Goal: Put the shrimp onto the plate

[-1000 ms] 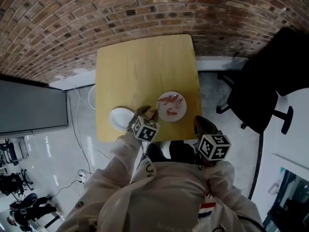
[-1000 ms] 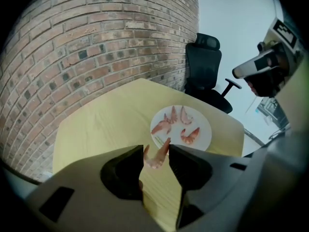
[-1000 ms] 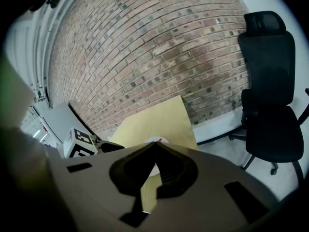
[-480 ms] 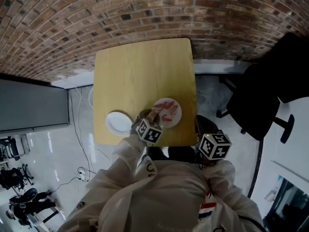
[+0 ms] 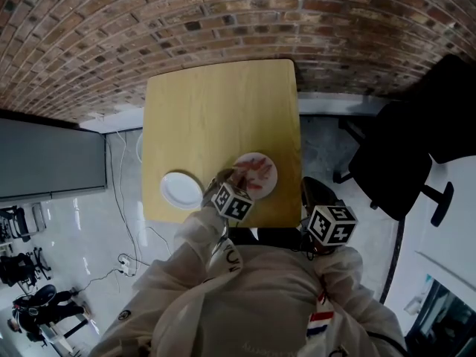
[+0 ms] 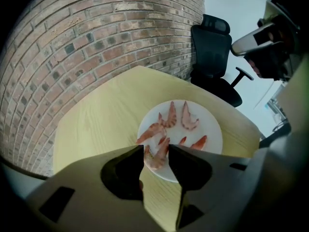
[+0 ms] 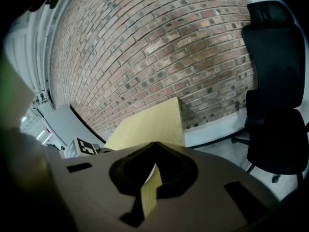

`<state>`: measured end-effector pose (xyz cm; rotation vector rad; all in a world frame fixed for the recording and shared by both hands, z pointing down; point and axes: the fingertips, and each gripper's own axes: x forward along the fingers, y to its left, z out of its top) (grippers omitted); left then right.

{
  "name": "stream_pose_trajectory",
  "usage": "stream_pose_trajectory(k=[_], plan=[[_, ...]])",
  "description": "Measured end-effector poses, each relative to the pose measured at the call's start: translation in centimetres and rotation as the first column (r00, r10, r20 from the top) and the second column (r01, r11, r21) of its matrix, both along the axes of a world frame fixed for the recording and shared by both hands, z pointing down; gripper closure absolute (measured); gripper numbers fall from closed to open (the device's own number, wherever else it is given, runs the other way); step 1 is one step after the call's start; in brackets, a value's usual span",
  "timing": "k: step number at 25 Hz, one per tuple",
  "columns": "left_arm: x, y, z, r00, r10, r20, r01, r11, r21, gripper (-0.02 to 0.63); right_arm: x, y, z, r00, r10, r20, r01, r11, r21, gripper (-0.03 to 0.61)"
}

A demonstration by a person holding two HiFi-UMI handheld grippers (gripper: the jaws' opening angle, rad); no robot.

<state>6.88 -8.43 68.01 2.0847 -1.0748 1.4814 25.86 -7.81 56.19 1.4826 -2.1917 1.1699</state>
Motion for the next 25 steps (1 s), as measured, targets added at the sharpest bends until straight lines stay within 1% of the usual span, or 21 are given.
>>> stream_pose_trajectory(k=[7,14,19,25], plan=[[0.5,-0.2,0.1,1.000,0.002,0.004,-0.002,1.000,-0.017,0.450,0.4,-0.5,0.0,1.000,0.001,0.008,-0.001,1.000,0.000,0.555],[1.0,-0.2,0.1,1.000,-0.007,-0.005,0.007,1.000,-0.011,0.450,1.0,-0.7,-0.7,1.000,0.009,0.006,-0.009,1.000,0.008,0.555],[1.3,-0.5,0.1,1.000,-0.022,-0.013,0.022,1.000,0.002,0.449,1.7,-0.4,0.1,1.000,0.011,0.014,-0.011,1.000,-0.002,0.555],[1.2,-0.6,0.0,0.999,-0.037,-0.016,0.037,0.999,0.019,0.449,1.9,-0.4,-0.1,1.000,0.013,0.016,-0.013,1.000,0.002,0.555]])
